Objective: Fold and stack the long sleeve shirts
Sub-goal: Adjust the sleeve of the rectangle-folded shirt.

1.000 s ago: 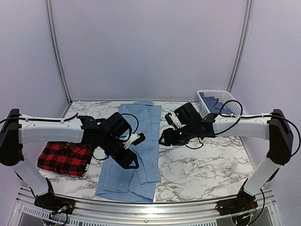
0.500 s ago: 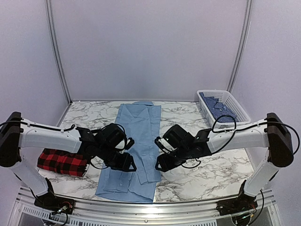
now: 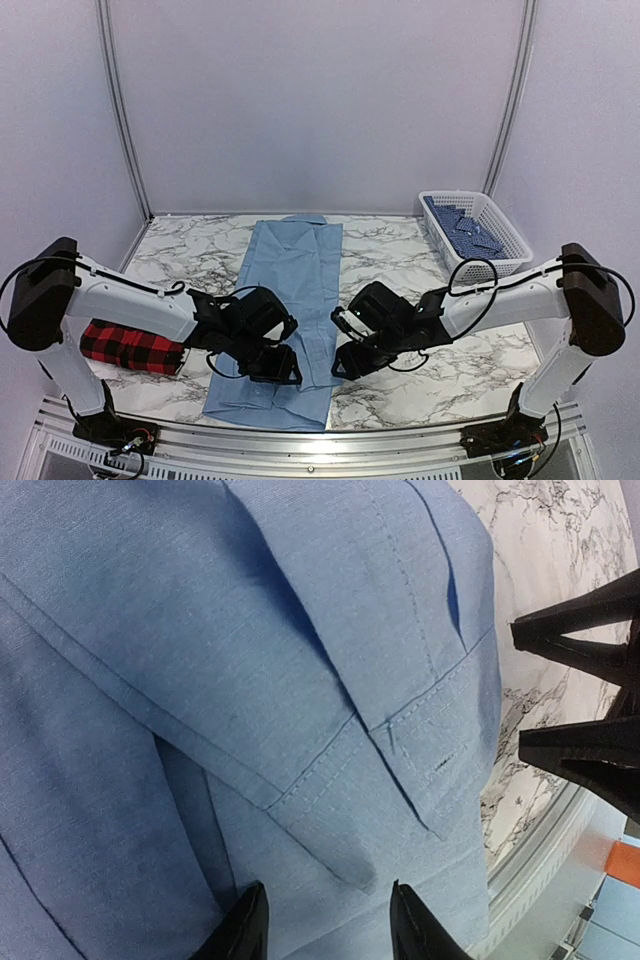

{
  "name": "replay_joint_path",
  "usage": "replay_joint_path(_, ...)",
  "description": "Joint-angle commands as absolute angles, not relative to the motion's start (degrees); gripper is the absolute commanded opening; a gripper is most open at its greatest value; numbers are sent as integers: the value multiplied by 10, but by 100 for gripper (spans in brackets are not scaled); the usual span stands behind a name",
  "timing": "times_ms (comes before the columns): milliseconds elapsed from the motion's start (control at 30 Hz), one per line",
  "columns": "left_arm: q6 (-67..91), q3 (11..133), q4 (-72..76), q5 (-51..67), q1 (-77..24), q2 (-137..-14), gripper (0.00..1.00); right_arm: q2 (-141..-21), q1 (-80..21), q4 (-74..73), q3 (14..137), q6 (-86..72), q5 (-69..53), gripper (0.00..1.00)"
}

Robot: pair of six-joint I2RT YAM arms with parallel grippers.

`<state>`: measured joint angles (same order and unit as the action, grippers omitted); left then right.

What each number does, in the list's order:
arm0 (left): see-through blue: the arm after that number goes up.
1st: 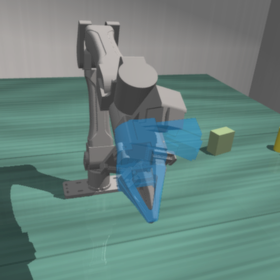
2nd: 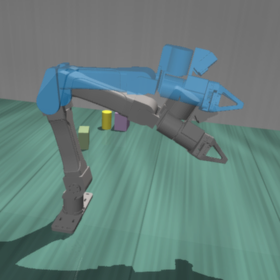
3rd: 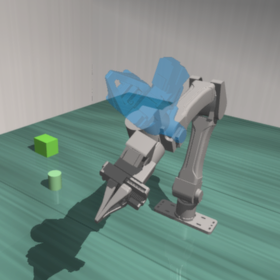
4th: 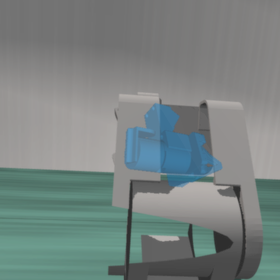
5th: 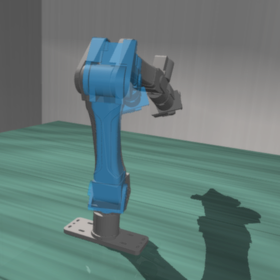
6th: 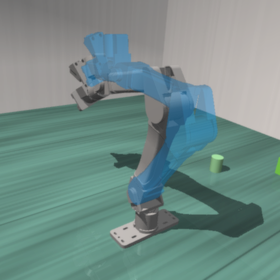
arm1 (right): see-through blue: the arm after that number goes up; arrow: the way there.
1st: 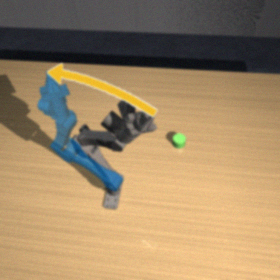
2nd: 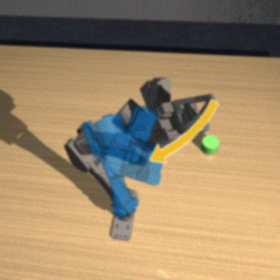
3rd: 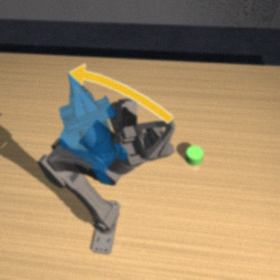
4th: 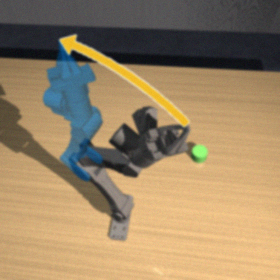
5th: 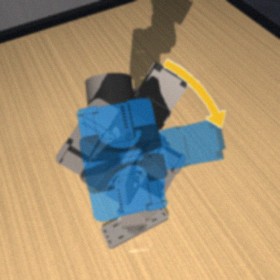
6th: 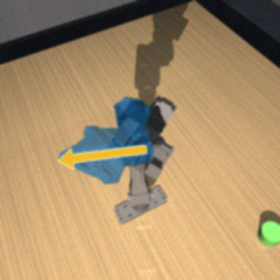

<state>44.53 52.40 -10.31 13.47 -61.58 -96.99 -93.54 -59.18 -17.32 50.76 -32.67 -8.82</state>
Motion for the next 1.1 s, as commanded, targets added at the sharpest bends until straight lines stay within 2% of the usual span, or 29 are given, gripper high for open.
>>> replay_joint_path(0, 451, 546, -91, 137, -626, -985, 42, -936, -597, -135, 501, -345, -112, 48)
replay_joint_path(367, 448, 577, -109, 120, -649, -1022, 39, -939, -596, -119, 490, -352, -123, 43)
replay_joint_path(600, 446, 594, -134, 94, -656, -1035, 27, -944, -597, -114, 492, -351, -127, 39)
replay_joint_path(967, 437, 615, -159, 68, -657, -1029, 0, -941, -598, -122, 502, -348, -130, 28)
replay_joint_path(1067, 438, 614, -165, 65, -656, -1017, 0, -936, -599, -126, 505, -348, -129, 27)
